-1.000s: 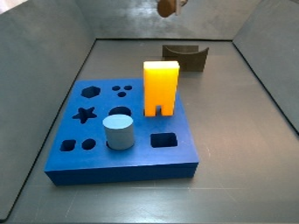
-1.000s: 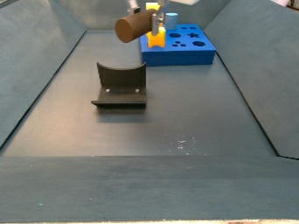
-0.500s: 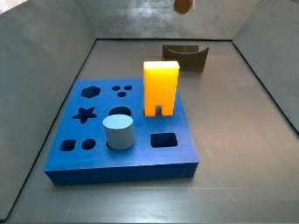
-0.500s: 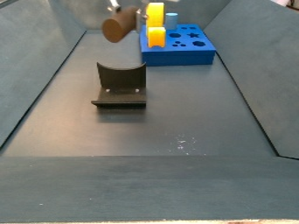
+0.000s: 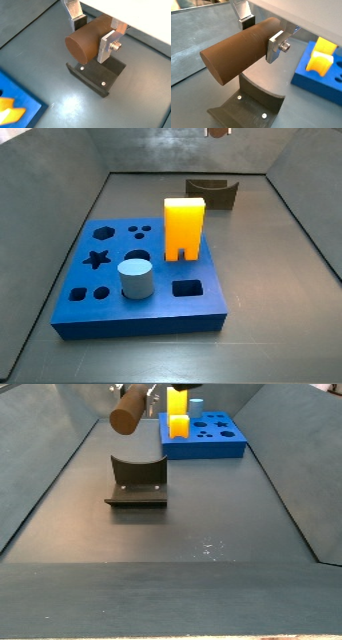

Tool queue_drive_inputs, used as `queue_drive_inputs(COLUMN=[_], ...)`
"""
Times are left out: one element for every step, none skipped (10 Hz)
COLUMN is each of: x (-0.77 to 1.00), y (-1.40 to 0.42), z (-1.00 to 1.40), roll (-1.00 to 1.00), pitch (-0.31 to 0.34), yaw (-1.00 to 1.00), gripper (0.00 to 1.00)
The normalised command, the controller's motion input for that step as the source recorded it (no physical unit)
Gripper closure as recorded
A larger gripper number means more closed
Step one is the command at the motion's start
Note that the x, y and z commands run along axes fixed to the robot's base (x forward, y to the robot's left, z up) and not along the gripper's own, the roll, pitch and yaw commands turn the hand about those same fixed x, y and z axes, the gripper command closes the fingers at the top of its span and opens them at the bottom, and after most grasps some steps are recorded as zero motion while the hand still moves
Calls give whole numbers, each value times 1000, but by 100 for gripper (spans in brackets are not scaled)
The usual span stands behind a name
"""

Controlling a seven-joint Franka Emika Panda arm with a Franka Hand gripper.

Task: Pick up the round object. Move up. Place the round object on the fixture. Regrasp the round object. Move to above the board. Insert the round object.
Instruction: Place the round object on the fixture.

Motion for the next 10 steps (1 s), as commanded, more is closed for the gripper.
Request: queue_drive_inputs(x=[53, 57, 70, 79, 86, 87, 84, 77, 77, 83], y=[46, 45, 46, 45, 50, 49, 50, 49, 48, 53], z=[5, 3, -7, -18, -24, -25, -23, -19, -19, -27], roll=[-1000, -1000, -1000, -1000, -1000, -1000, -1000, -1000, -1000, -930], pitch=[196, 212, 247, 271, 303, 316, 345, 366, 375, 358], yaw=[264, 238, 187, 148, 89, 60, -10, -61, -125, -157], gripper=[100, 100, 100, 100, 100, 100, 100, 100, 100, 100])
